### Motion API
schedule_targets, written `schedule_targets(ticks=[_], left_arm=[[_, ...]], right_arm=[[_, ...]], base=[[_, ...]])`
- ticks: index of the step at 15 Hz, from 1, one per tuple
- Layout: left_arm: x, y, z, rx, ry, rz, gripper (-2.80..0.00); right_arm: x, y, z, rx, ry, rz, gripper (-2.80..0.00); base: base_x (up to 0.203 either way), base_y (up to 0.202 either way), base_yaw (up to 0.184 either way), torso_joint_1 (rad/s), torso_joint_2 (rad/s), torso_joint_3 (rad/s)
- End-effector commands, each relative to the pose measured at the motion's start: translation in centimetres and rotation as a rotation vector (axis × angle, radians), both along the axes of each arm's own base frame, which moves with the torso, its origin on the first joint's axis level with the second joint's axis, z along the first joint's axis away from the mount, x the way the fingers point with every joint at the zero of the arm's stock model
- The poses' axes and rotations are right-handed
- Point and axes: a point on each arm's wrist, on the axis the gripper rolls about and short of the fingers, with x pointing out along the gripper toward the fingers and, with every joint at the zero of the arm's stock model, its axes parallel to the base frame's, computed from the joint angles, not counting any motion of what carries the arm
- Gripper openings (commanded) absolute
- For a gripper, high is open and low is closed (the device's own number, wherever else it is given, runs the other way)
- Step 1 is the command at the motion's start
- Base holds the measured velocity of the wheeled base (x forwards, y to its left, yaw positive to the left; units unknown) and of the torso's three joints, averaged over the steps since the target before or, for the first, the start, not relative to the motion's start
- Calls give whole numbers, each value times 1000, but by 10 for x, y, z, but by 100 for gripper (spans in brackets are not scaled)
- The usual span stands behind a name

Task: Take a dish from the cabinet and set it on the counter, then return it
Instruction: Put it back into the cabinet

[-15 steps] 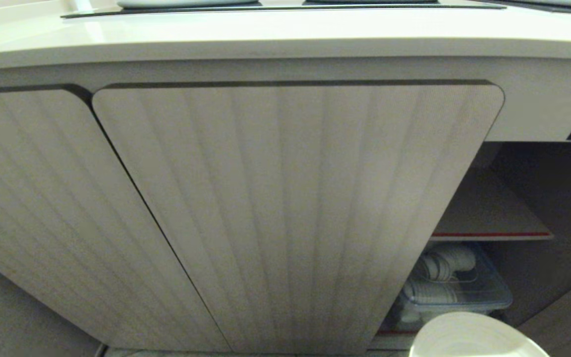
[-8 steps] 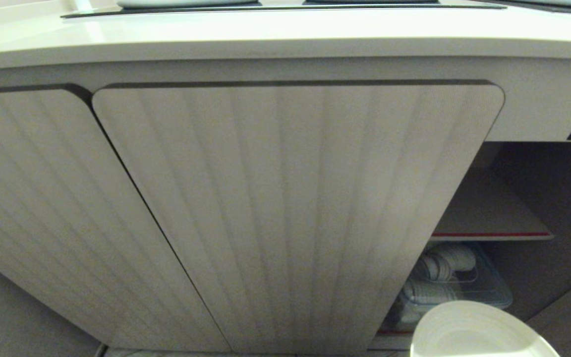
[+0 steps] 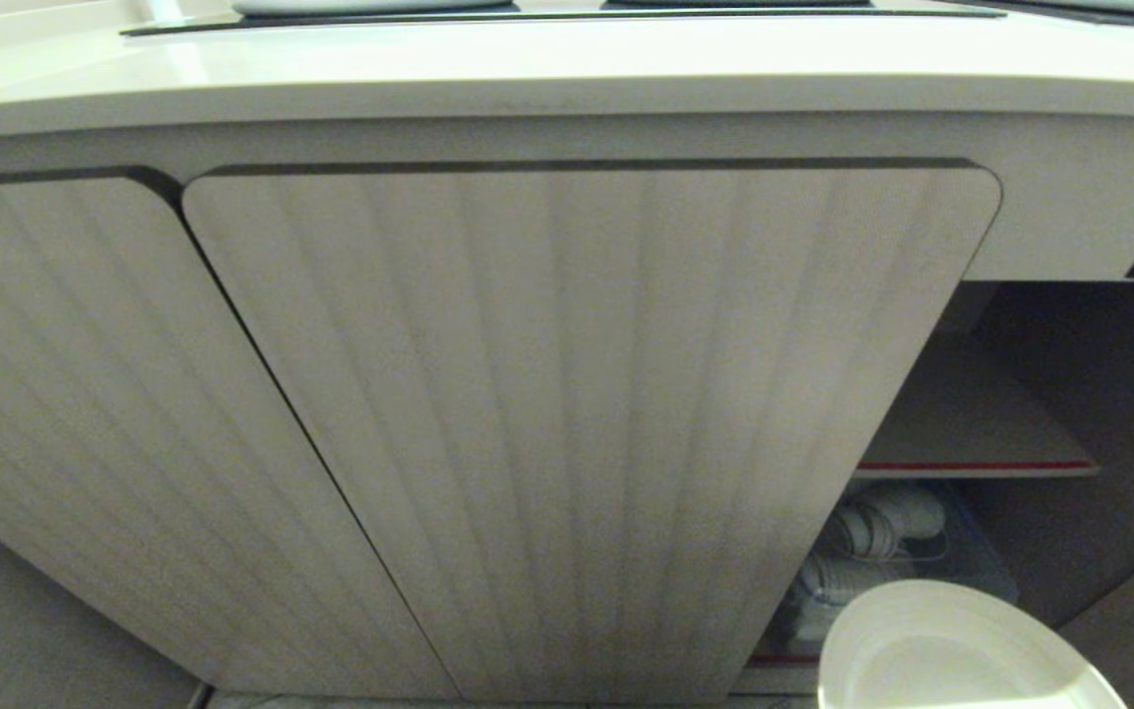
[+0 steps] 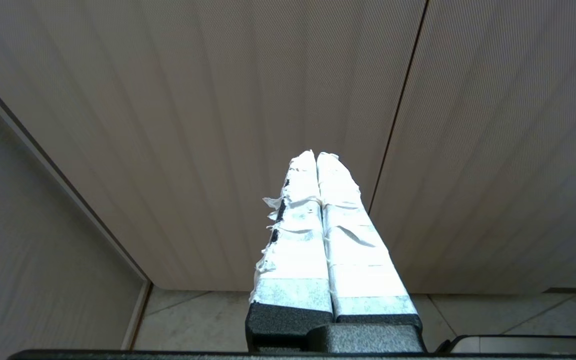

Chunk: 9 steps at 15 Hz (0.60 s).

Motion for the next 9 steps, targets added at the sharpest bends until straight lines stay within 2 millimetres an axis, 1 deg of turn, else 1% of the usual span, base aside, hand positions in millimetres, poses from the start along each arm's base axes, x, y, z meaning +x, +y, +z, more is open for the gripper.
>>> schedule_targets(ticks=[1, 9], left_arm=[[0, 0, 0, 0, 0, 0, -280], [0, 0, 0, 0, 0, 0, -280]], right_arm=[[3, 1, 0, 1, 13, -18, -280], [9, 0, 3, -12, 8, -122, -280]], base=[[0, 0, 0, 0, 0, 0], [0, 0, 0, 0, 0, 0]])
